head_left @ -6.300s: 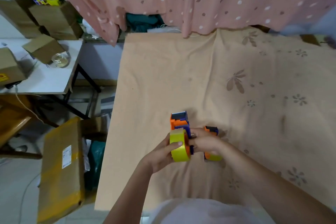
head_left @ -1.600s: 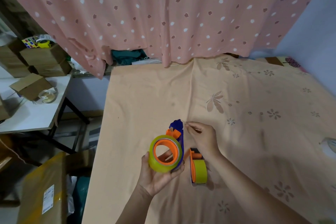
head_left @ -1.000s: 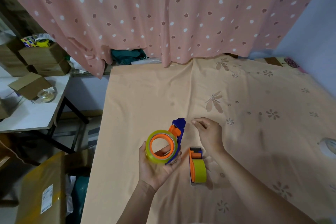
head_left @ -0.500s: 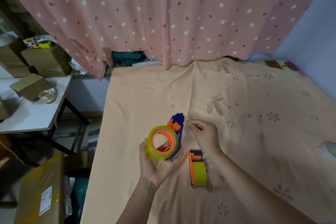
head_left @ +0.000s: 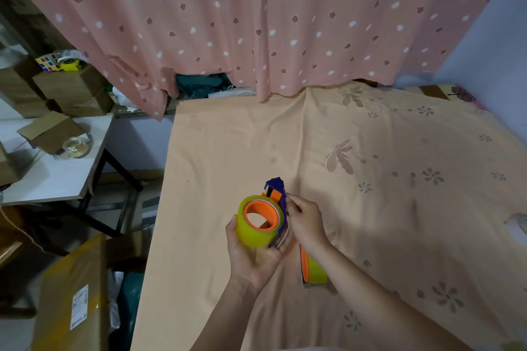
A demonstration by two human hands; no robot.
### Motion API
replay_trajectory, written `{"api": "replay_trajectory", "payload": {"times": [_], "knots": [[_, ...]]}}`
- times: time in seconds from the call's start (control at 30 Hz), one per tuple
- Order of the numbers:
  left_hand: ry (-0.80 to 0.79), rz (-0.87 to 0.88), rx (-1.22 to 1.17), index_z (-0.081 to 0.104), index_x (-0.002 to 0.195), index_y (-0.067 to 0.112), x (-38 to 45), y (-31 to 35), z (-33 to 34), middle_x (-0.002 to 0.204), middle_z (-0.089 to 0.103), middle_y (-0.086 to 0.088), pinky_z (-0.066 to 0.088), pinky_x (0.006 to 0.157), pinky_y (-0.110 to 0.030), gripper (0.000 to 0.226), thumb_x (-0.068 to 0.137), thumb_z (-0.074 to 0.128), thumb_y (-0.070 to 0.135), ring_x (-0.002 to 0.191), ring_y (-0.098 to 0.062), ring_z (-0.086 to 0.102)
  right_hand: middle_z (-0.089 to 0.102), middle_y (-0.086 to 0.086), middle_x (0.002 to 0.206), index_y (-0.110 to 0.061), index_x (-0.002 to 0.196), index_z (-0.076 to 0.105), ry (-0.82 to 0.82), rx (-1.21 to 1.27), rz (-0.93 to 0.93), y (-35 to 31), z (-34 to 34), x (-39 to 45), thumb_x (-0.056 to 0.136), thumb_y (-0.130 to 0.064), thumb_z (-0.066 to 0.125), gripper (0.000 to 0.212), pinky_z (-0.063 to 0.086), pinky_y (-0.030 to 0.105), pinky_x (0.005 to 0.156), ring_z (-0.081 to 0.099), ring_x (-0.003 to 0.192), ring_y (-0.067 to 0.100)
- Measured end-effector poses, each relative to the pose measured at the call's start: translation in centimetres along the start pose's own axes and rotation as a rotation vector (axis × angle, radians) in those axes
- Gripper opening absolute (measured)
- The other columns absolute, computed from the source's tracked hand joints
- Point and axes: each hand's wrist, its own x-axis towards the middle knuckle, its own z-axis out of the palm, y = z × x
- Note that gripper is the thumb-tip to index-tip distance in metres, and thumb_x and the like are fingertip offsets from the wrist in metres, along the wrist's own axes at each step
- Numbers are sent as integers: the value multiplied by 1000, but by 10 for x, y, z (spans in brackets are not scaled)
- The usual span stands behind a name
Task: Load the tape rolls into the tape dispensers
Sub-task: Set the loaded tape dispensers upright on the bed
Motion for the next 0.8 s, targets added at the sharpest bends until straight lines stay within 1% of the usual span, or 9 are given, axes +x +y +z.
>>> {"api": "replay_trajectory", "payload": {"times": [0.07,0.17,0.27,0.4,0.57,0.63,0.7,0.73,0.8], "knots": [[-1,4,19,56,146,12,-1,1,-3,149,56,-21,43,115,-52,83,77,71,57,133,-38,58,58,28,74,6,78,57,35,8,-6,-2,1,1,101,-12,45,32,37,32,64,44,63,24],[14,18,60,53,148,15,-1,1,-6,150,56,-20,47,111,-53,85,78,71,58,134,-37,57,62,33,85,13,86,57,45,39,28,-4,1,7,103,-15,42,35,47,42,67,54,74,42],[1,30,86,54,148,15,1,1,-6,150,55,-20,45,112,-53,84,77,72,58,133,-37,58,67,25,94,7,97,61,-11,16,50,-6,2,9,105,-17,39,34,47,36,74,61,90,37],[-6,39,141,57,145,14,3,2,-7,150,56,-20,45,113,-52,80,78,71,57,132,-37,59,63,25,88,6,93,57,-86,17,137,-3,7,7,105,-23,38,37,42,35,74,54,75,24],[44,67,261,56,146,17,4,-2,-18,149,57,-17,49,109,-49,70,88,58,58,136,-35,54,72,5,100,-16,104,70,-163,24,297,10,13,1,97,-38,58,26,49,29,78,66,96,20],[57,55,297,64,139,16,0,-5,-24,143,63,-17,54,103,-46,60,93,52,54,132,-33,60,74,6,105,-17,106,71,-169,91,417,19,18,-4,91,-35,65,24,56,36,86,68,101,24],[67,32,361,75,124,15,-2,-7,-35,129,73,-17,62,89,-40,52,96,49,51,117,-29,72,74,11,111,-16,109,73,-175,202,548,30,24,-9,89,-31,67,26,56,49,96,69,105,30],[77,31,414,76,122,15,-3,-9,-41,124,75,-17,63,85,-37,51,96,50,50,112,-27,74,73,14,114,-15,113,72,-183,277,609,36,26,-13,89,-28,68,28,54,52,97,69,107,32],[119,40,544,69,132,15,-2,-11,-54,124,75,-15,62,85,-35,57,90,57,52,109,-24,75,71,19,120,-11,120,67,-184,473,759,49,30,-20,91,-25,65,33,52,56,99,68,111,35]]}}
